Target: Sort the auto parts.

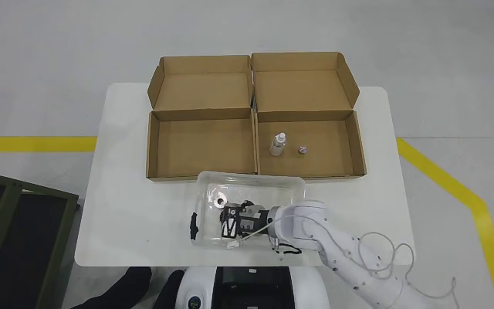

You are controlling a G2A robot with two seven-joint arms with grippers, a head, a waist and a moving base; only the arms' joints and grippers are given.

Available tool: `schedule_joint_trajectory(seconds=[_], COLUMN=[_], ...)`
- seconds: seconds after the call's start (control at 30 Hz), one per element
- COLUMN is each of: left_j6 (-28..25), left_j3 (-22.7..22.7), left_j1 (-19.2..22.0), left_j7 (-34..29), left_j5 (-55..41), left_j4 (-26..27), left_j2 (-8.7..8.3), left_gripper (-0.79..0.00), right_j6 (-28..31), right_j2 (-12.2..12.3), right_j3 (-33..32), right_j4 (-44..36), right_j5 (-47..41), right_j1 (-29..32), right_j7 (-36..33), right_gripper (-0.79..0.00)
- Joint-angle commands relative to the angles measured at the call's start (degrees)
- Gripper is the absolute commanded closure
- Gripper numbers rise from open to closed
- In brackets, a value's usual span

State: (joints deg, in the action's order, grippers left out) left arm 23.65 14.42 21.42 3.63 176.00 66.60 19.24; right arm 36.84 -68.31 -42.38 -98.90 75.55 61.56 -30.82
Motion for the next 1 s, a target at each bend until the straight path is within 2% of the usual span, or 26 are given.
schedule_joint_trajectory(seconds=[0.0, 0.03, 0.5, 0.97], left_j6=[0.0, 0.0, 0.0, 0.0], left_j3=[0.0, 0.0, 0.0, 0.0], left_j1=[0.0, 0.0, 0.0, 0.0], left_j7=[0.0, 0.0, 0.0, 0.0], left_j5=[0.0, 0.0, 0.0, 0.0], left_j4=[0.0, 0.0, 0.0, 0.0], left_j2=[0.0, 0.0, 0.0, 0.0], left_gripper=[-0.785, -0.785, -0.785, -0.785], right_j6=[0.36, 0.56, 1.7, 5.19], right_j2=[0.09, 0.17, 2.01, 3.07], right_j3=[-0.41, -0.7, -8.44, -15.78], right_j4=[-0.54, -0.87, -8.46, -12.01], right_j5=[-0.48, -0.68, -6.25, -18.39], right_j1=[0.2, 0.36, 4.77, 7.55], right_j7=[0.03, -0.05, 1.69, 11.09], right_gripper=[-0.028, 0.0, 0.0, 0.0])
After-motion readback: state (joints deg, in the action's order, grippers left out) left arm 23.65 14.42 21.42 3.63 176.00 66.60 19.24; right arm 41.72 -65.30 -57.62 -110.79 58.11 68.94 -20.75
